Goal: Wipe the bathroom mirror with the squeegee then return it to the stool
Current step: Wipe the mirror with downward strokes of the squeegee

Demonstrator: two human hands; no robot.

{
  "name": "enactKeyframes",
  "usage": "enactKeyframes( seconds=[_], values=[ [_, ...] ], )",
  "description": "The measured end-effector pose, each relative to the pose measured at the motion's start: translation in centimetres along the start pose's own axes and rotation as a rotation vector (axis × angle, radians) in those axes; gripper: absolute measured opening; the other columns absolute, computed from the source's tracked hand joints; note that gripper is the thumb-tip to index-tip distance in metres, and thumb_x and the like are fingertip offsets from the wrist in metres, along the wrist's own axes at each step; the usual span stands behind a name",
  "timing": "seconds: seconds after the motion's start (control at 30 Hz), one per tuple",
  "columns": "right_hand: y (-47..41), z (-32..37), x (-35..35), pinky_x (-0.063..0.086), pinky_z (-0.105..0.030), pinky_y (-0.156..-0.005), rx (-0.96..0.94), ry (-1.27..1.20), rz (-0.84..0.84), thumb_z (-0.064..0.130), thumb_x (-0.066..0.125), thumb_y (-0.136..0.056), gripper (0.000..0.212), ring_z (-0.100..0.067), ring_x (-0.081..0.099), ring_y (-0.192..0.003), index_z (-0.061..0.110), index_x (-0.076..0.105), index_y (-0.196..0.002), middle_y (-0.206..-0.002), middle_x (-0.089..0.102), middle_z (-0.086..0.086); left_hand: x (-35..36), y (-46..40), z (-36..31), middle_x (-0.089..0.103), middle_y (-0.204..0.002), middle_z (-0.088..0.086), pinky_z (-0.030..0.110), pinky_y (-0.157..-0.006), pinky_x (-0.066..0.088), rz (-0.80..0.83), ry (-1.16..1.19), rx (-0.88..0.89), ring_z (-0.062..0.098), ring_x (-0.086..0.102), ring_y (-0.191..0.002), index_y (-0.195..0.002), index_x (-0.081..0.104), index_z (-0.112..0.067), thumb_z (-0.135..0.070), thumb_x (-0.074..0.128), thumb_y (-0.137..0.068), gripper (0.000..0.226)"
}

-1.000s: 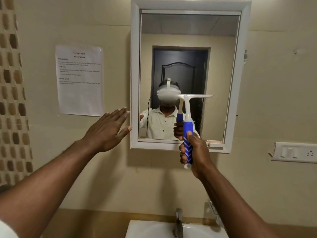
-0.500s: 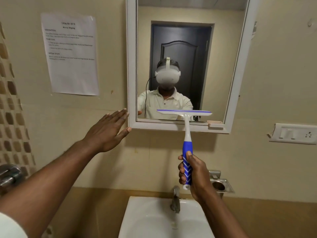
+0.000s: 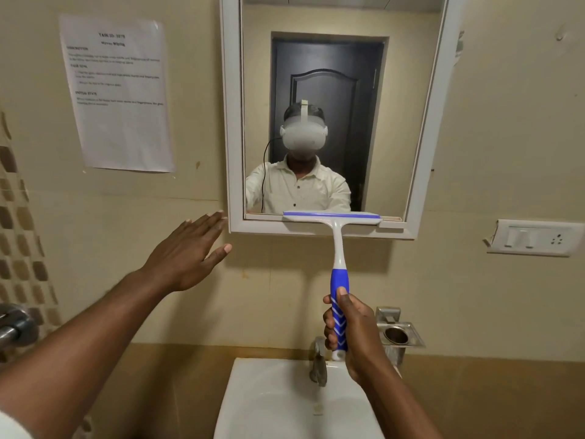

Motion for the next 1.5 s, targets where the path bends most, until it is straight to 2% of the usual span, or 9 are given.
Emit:
enactKeyframes(
  seconds=[0.1,0.2,0.37,0.5,0.67,0.8,1.03,1.5],
  values=[
    [0.1,1.1,0.3,0.033,-0.021,-0.039,-0.041,-0.025,0.005,0.041,0.046,-0.093,0.037,-0.014,0.037,-0.036,0.008,0.061,-0.090,-0.050,0.048,-0.003,-1.1,-0.5,-0.1,0.002,-0.160,-0.007,0.032,-0.120,0.004,-0.032,0.000,0.017,0.009,0.001,-0.147,-0.150,0.005,-0.026,-0.057,0.016,-0.091,0.068],
    [-1.1,5.0,1.2,0.031,-0.021,-0.039,-0.130,-0.024,0.027,0.039,0.045,-0.094,0.036,-0.014,0.037,-0.036,0.007,0.061,-0.092,-0.050,0.048,-0.002,-3.0,-1.5,-0.3,0.002,-0.160,-0.009,0.031,-0.120,0.003,-0.077,-0.001,0.036,0.008,0.001,-0.147,-0.150,0.003,-0.028,-0.063,0.007,-0.083,0.075],
    [-4.8,17.2,3.5,0.034,-0.023,-0.038,-0.318,0.050,0.075,0.039,0.040,-0.096,0.035,-0.012,0.038,-0.038,0.008,0.058,-0.093,-0.052,0.048,0.001,-7.1,-4.0,-1.2,0.000,-0.159,-0.011,0.030,-0.119,0.002,-0.155,-0.015,0.057,0.006,0.000,-0.146,-0.149,0.003,-0.029,-0.064,0.008,-0.083,0.075],
    [-7.8,26.8,5.3,0.031,-0.027,-0.045,-0.352,0.003,0.171,0.039,0.041,-0.095,0.031,-0.014,0.037,-0.048,0.010,0.053,-0.094,-0.061,0.046,-0.001,-10.6,-6.0,-2.4,-0.002,-0.158,-0.012,0.029,-0.118,0.002,-0.226,-0.036,0.083,0.003,-0.002,-0.145,-0.149,0.001,-0.029,-0.064,0.007,-0.083,0.075],
    [-9.5,33.9,5.8,0.038,-0.019,-0.038,-0.396,-0.028,0.160,0.038,0.039,-0.096,0.033,-0.010,0.041,-0.038,0.013,0.054,-0.081,-0.048,0.048,0.004,-13.9,-7.9,-3.4,-0.010,-0.154,-0.015,0.026,-0.115,-0.001,-0.295,-0.075,0.111,-0.004,-0.011,-0.137,-0.147,-0.006,-0.030,-0.064,0.006,-0.083,0.074],
    [-10.4,36.2,5.2,0.039,-0.016,-0.037,-0.422,-0.039,0.124,0.038,0.039,-0.096,0.035,-0.009,0.042,-0.034,0.010,0.054,-0.082,-0.042,0.048,0.004,-15.1,-8.6,-3.8,-0.010,-0.155,-0.015,0.027,-0.116,-0.001,-0.320,-0.088,0.137,-0.001,-0.009,-0.141,-0.147,-0.008,-0.032,-0.064,0.008,-0.086,0.071],
    [-11.9,37.1,4.2,0.042,-0.017,-0.039,-0.436,-0.027,0.079,0.041,0.038,-0.096,0.038,-0.011,0.044,-0.035,0.010,0.055,-0.081,-0.044,0.050,0.002,-15.0,-8.8,-3.9,-0.009,-0.157,-0.013,0.028,-0.119,-0.001,-0.297,-0.101,0.121,0.001,-0.010,-0.142,-0.147,-0.008,-0.030,-0.062,0.009,-0.086,0.071],
    [-12.2,36.6,4.6,0.039,-0.018,-0.042,-0.418,-0.063,0.129,0.039,0.037,-0.097,0.038,-0.010,0.042,-0.035,0.011,0.054,-0.078,-0.043,0.049,0.003,-13.0,-8.4,-2.9,-0.010,-0.156,-0.014,0.027,-0.117,-0.002,-0.256,-0.105,0.091,0.002,-0.010,-0.142,-0.146,-0.010,-0.031,-0.064,0.008,-0.085,0.071]
  ],
)
Point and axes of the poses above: each hand's wrist, its own y-axis away from the middle knuckle, its own x-axis out of the palm, z = x × y, the point moved 7 cm from there along -y, towards the middle knuckle
